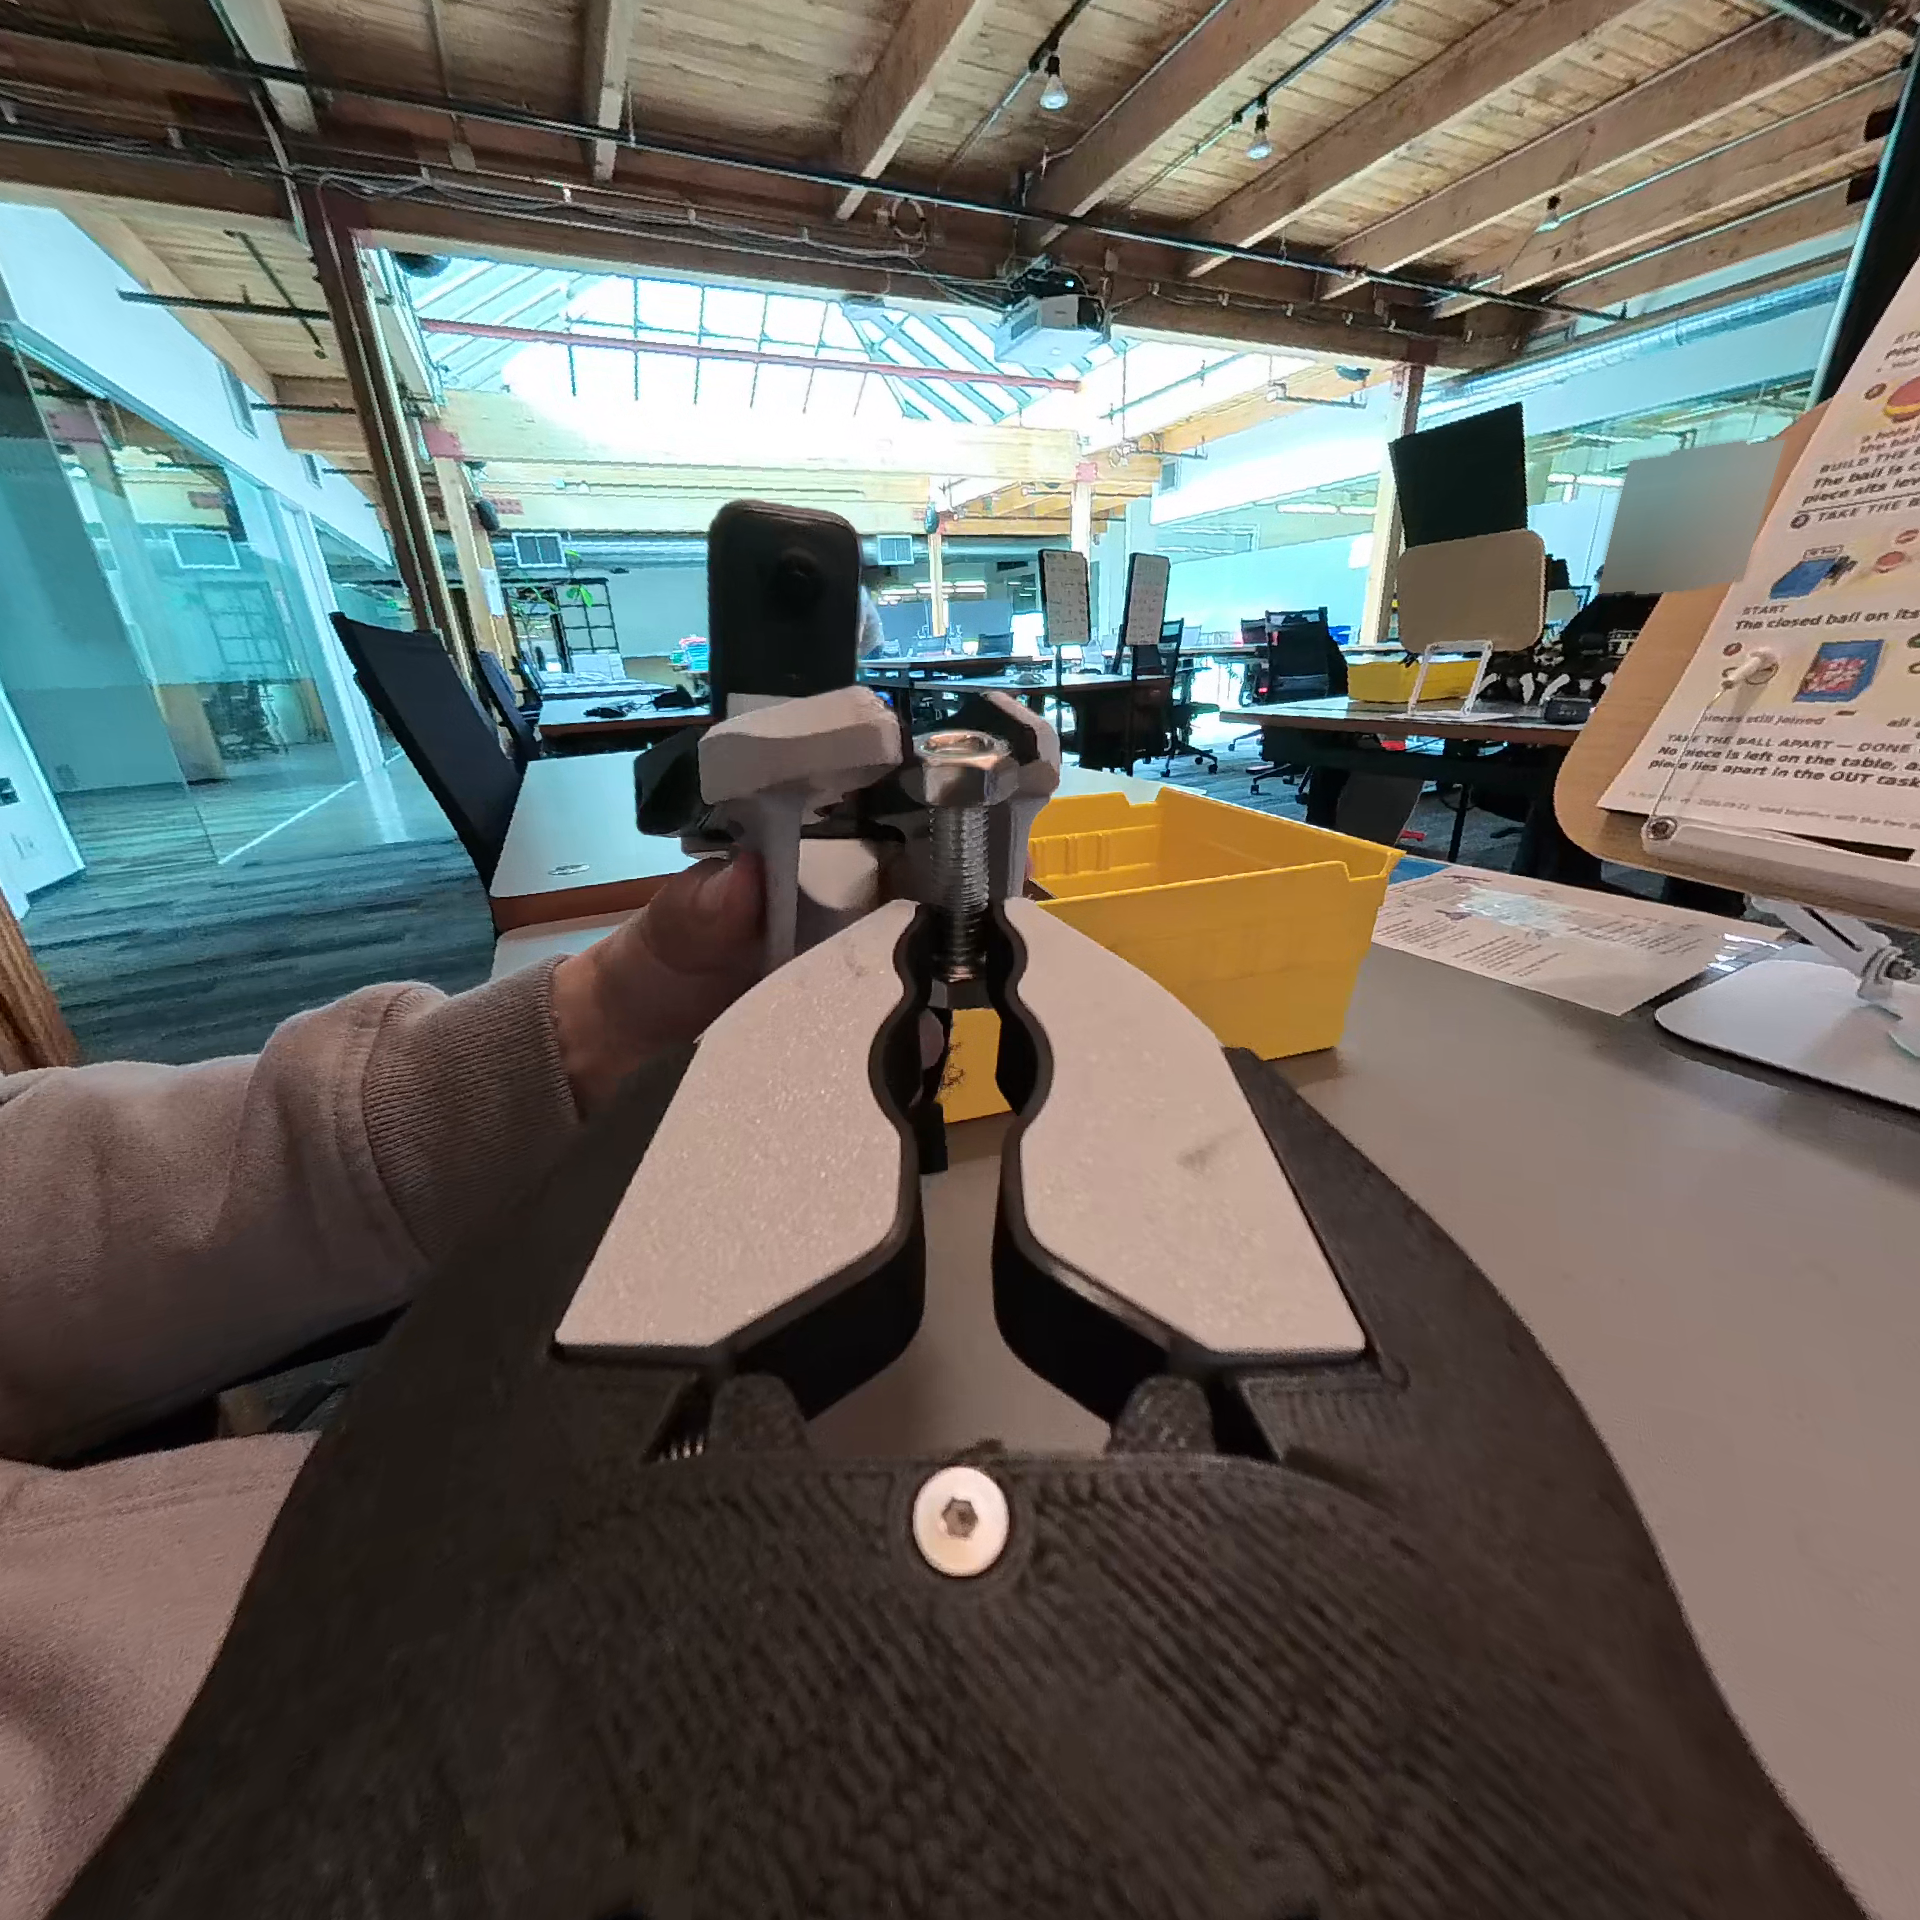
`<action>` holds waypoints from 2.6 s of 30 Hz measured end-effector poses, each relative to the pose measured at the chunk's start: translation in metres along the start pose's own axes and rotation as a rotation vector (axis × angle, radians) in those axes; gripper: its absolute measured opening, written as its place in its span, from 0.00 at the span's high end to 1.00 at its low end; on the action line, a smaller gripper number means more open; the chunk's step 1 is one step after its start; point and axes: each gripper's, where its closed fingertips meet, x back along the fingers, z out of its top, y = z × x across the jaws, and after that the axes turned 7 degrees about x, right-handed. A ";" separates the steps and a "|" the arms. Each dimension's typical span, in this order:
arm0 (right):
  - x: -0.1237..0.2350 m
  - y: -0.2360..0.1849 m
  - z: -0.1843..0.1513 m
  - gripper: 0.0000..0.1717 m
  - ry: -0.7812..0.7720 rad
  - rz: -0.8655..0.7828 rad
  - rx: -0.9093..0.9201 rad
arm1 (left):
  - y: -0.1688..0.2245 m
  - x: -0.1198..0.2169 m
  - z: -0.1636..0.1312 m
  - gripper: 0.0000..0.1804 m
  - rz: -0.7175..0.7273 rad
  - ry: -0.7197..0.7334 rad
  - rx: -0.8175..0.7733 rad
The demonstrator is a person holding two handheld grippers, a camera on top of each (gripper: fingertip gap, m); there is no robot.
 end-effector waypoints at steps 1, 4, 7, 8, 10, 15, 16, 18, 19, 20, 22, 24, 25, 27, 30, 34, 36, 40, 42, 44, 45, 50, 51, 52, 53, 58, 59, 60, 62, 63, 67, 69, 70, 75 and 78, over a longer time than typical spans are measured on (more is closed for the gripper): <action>0.000 0.000 0.000 0.95 -0.002 -0.001 -0.002 | -0.001 0.000 0.000 0.91 0.010 -0.004 -0.015; 0.000 0.000 -0.001 0.95 -0.006 0.002 -0.009 | -0.001 0.000 -0.001 0.91 0.025 -0.014 -0.036; 0.000 0.001 -0.001 0.95 -0.017 0.004 -0.009 | -0.002 0.000 -0.001 0.91 0.032 -0.019 -0.047; 0.000 0.001 -0.001 0.95 -0.021 0.004 -0.009 | -0.002 0.000 -0.001 0.91 0.036 -0.018 -0.051; 0.000 0.002 -0.001 0.95 -0.032 0.004 -0.014 | -0.003 0.000 -0.001 0.91 0.041 -0.019 -0.052; 0.001 0.002 -0.001 0.95 -0.036 0.005 -0.018 | -0.004 0.000 -0.003 0.91 0.052 -0.032 -0.063; 0.001 0.003 0.000 0.95 -0.036 0.005 -0.018 | -0.004 0.000 -0.004 0.91 0.054 -0.036 -0.064; 0.001 0.003 -0.001 0.95 -0.043 0.002 -0.009 | -0.005 -0.001 -0.005 0.90 0.057 -0.044 -0.069; 0.001 0.003 -0.001 0.95 -0.044 0.003 -0.006 | -0.005 -0.001 -0.006 0.90 0.059 -0.049 -0.074; 0.001 0.003 0.000 0.95 -0.044 0.003 -0.005 | -0.005 -0.001 -0.006 0.89 0.063 -0.052 -0.084; 0.001 0.003 0.000 0.95 -0.046 0.001 -0.005 | -0.005 -0.002 -0.006 0.89 0.077 -0.061 -0.111; 0.001 0.004 -0.001 0.95 -0.051 -0.004 -0.004 | -0.006 -0.003 -0.007 0.88 0.101 -0.080 -0.139; 0.001 0.005 -0.002 0.95 -0.055 -0.008 -0.004 | -0.007 -0.003 -0.008 0.87 0.114 -0.090 -0.156; 0.001 0.006 -0.002 0.95 -0.058 -0.012 0.000 | -0.007 -0.004 -0.008 0.87 0.128 -0.099 -0.182; 0.001 0.006 -0.002 0.95 -0.060 -0.014 0.004 | -0.007 -0.004 -0.006 0.87 0.136 -0.096 -0.189; 0.001 0.004 -0.002 0.95 -0.064 0.000 0.007 | -0.008 -0.001 -0.006 0.91 0.134 -0.097 -0.181; 0.001 0.004 -0.002 0.95 -0.061 0.009 0.003 | -0.007 -0.001 -0.005 0.91 0.123 -0.093 -0.175; 0.003 0.001 0.005 0.95 -0.023 0.033 0.003 | -0.001 -0.004 0.000 0.91 0.069 -0.024 -0.113; 0.004 0.000 0.010 0.95 0.018 0.042 -0.027 | 0.002 -0.008 0.004 0.91 0.034 0.052 -0.066; 0.005 0.000 0.014 0.95 0.046 0.046 -0.049 | 0.004 -0.011 0.007 0.91 0.002 0.127 -0.017; 0.005 0.000 0.016 0.95 0.058 0.050 -0.059 | 0.005 -0.012 0.008 0.91 -0.013 0.157 0.004; 0.006 0.001 0.017 0.95 0.072 0.055 -0.073 | 0.005 -0.014 0.008 0.91 -0.015 0.187 0.003; 0.006 0.000 0.017 0.95 0.070 0.055 -0.071 | 0.005 -0.013 0.008 0.91 -0.015 0.184 0.000; 0.006 0.000 0.016 0.95 0.068 0.056 -0.069 | 0.005 -0.013 0.008 0.91 -0.014 0.183 -0.005; 0.005 0.000 0.016 0.95 0.064 0.055 -0.067 | 0.005 -0.013 0.008 0.91 -0.012 0.182 -0.008; 0.005 0.002 0.013 0.95 0.034 0.038 -0.038 | 0.002 -0.011 0.007 0.91 0.000 0.172 -0.012; 0.005 0.003 0.013 0.95 0.030 0.033 -0.034 | 0.002 -0.011 0.006 0.91 0.005 0.170 -0.014; 0.005 0.003 0.012 0.95 0.026 0.032 -0.029 | 0.001 -0.011 0.006 0.91 0.006 0.168 -0.015; 0.005 0.004 0.011 0.95 0.019 0.027 -0.022 | 0.001 -0.011 0.006 0.91 0.011 0.161 -0.011; 0.005 0.004 0.011 0.95 0.014 0.024 -0.017 | 0.000 -0.011 0.005 0.91 0.013 0.157 -0.011; 0.005 0.005 0.011 0.95 0.001 0.018 0.008 | -0.001 -0.011 0.005 0.89 0.020 0.153 -0.012; 0.005 0.005 0.010 0.95 -0.011 0.009 0.024 | -0.002 -0.010 0.004 0.88 0.023 0.151 -0.012; 0.005 0.005 0.009 0.95 -0.018 0.009 0.028 | -0.002 -0.010 0.004 0.88 0.024 0.149 -0.011; 0.005 0.006 0.008 0.95 -0.034 0.006 0.031 | -0.003 -0.010 0.003 0.91 0.035 0.140 -0.043; 0.005 0.006 0.009 0.95 -0.028 0.004 0.033 | -0.002 -0.010 0.004 0.91 0.028 0.152 -0.031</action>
